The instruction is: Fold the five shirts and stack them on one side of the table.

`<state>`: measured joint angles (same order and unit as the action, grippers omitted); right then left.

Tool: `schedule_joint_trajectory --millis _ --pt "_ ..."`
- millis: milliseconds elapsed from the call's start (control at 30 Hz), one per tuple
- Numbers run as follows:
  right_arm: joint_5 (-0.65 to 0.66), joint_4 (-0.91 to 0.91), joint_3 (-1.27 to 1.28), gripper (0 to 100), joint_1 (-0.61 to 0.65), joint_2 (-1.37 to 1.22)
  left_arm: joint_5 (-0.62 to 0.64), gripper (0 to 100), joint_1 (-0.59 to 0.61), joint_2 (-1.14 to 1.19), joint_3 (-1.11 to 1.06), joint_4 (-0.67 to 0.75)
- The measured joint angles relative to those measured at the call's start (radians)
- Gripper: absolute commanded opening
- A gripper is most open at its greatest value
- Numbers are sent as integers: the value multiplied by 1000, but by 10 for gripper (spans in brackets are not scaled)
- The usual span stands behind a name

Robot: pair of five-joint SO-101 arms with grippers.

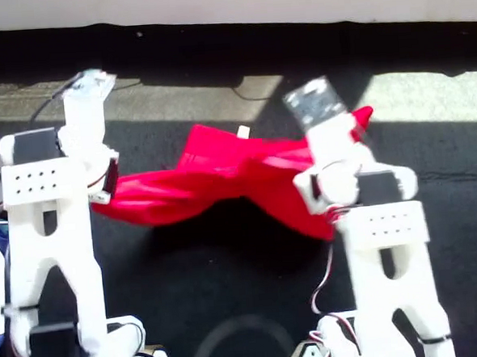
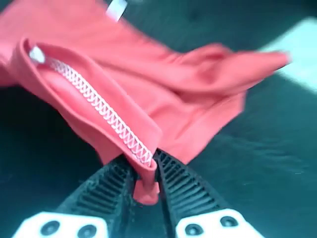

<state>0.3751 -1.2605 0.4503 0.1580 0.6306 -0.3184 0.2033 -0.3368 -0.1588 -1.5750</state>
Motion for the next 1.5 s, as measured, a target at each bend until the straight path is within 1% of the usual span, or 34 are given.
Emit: schedule_joint_trajectory --millis 133,300,433,533,767,900,1333,1500 --pt "8 -11 -198 5 -75 3 0 8 -54 -60 127 -54" --pt "8 -17 -423 5 -175 3 0 8 -61 -124 253 -84" --pt "48 -23 -585 5 -249 20 0 8 -63 -192 373 -126" --pt "69 -58 -715 5 -281 26 0 8 -63 -259 457 -137" --pt "77 -144 -1053 5 -299 34 0 8 -63 -423 614 -137" --pt "77 -158 -1194 5 -307 46 0 8 -63 -480 680 -137" --pt "77 -158 -1450 5 -334 48 0 8 -63 -502 746 -137" --pt "77 -229 -1502 5 -336 49 0 8 -61 -502 749 -144"
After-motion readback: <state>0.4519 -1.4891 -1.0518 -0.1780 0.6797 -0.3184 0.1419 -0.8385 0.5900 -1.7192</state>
